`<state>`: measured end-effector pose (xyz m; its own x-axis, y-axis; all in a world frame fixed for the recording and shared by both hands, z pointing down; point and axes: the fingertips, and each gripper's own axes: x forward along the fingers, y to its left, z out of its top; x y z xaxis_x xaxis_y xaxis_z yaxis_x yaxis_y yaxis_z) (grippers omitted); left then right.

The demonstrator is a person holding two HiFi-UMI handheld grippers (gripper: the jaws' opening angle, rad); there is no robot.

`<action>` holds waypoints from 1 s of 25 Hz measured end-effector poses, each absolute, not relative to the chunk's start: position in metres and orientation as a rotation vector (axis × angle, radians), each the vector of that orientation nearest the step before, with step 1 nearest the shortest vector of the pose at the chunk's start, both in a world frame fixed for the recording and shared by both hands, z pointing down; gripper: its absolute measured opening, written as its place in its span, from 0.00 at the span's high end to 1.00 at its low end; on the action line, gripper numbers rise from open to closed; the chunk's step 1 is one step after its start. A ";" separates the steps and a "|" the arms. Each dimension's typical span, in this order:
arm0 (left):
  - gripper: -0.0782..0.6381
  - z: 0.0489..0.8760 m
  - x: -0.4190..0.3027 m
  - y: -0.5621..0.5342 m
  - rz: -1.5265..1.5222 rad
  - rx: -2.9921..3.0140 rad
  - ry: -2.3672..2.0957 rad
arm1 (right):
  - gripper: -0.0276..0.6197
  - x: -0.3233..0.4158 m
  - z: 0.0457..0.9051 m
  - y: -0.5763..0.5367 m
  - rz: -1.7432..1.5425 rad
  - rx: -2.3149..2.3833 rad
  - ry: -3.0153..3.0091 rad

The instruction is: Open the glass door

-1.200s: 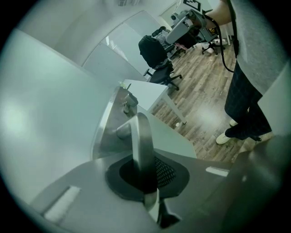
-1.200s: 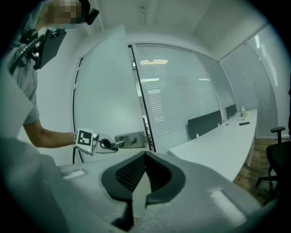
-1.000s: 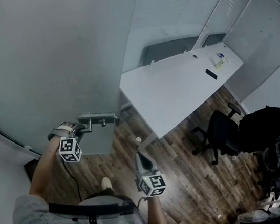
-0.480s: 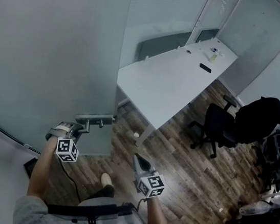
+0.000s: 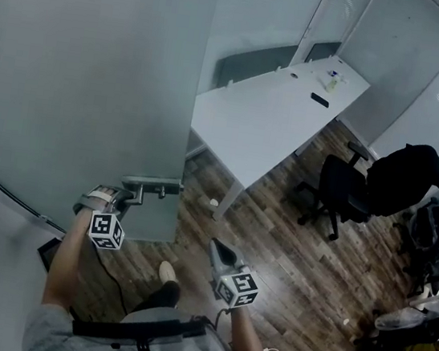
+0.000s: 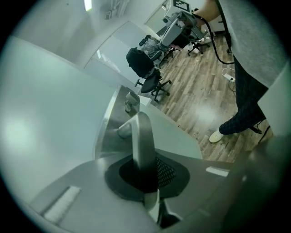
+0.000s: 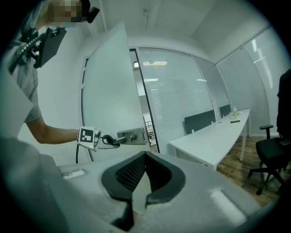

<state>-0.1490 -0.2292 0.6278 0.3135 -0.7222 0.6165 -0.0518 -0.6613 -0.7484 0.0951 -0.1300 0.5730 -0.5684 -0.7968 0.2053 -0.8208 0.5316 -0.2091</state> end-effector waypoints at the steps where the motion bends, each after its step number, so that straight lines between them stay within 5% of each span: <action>1: 0.88 0.628 -0.149 -0.226 -1.378 -1.959 0.680 | 0.95 0.095 0.573 -0.126 0.437 1.413 -2.673; 25: 0.87 0.631 -0.144 -0.153 -1.381 -1.958 0.589 | 0.95 0.098 0.564 -0.073 0.399 1.407 -2.681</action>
<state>-0.1443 -0.1534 0.6309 0.3406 -0.6869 0.6420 0.0116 -0.6797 -0.7334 0.0979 -0.0725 0.5641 -0.5725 -0.7958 0.1973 -0.8188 0.5423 -0.1885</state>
